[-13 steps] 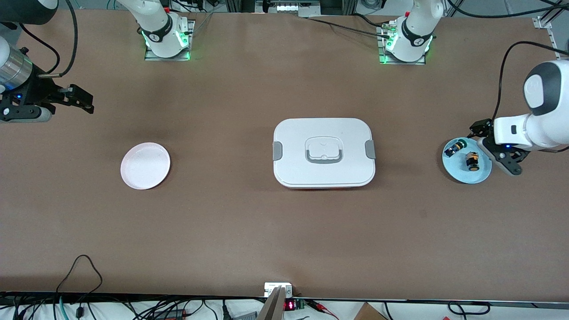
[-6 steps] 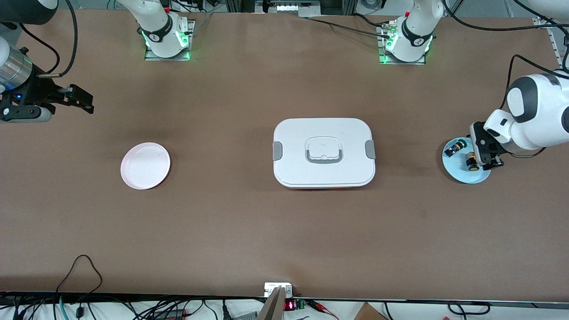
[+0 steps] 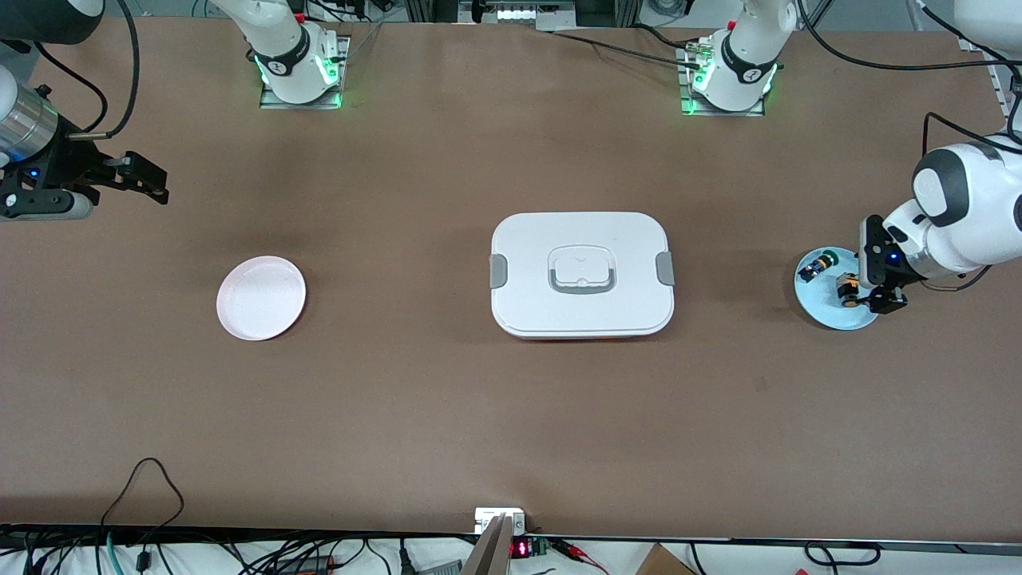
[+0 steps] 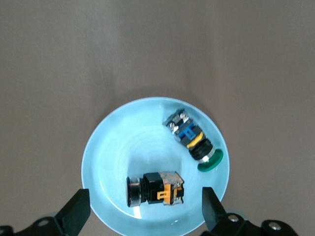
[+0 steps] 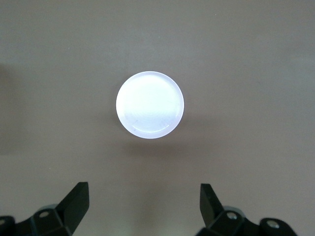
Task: Transfer orange switch to right arm and place
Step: 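Grasp the orange-black switch on the blue plate with the left gripper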
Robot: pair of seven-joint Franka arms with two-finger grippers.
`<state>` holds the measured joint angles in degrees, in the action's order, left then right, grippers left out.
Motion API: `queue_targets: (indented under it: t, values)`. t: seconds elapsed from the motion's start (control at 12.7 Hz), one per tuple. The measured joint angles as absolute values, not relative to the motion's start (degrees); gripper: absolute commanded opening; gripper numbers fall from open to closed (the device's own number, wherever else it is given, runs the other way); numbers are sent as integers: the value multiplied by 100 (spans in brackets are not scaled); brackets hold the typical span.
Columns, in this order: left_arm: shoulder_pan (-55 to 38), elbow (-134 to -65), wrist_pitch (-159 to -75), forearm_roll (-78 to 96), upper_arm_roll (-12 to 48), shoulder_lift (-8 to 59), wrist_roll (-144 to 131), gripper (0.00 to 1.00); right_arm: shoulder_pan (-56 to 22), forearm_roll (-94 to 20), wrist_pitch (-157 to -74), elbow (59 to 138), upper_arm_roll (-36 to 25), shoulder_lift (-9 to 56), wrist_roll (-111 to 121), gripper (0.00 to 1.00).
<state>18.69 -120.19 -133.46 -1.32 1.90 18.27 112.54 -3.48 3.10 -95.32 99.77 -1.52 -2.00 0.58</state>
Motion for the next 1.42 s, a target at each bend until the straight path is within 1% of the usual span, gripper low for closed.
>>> queue_targets:
  t: [0.39, 0.87, 1.42]
  values:
    - [2245, -12021, -13695, -132, 188, 2209, 11420, 100, -345, 310, -9532, 9977, -156, -200, 58, 100]
    - [2261, -12020, -13923, -128, 208, 2369, 11420, 100, -344, 310, -9504, 9977, -157, -200, 60, 100]
    - [2261, -12020, -13953, 82, 221, 2525, 11420, 100, -331, 310, -9419, 9977, -206, -200, 60, 100]
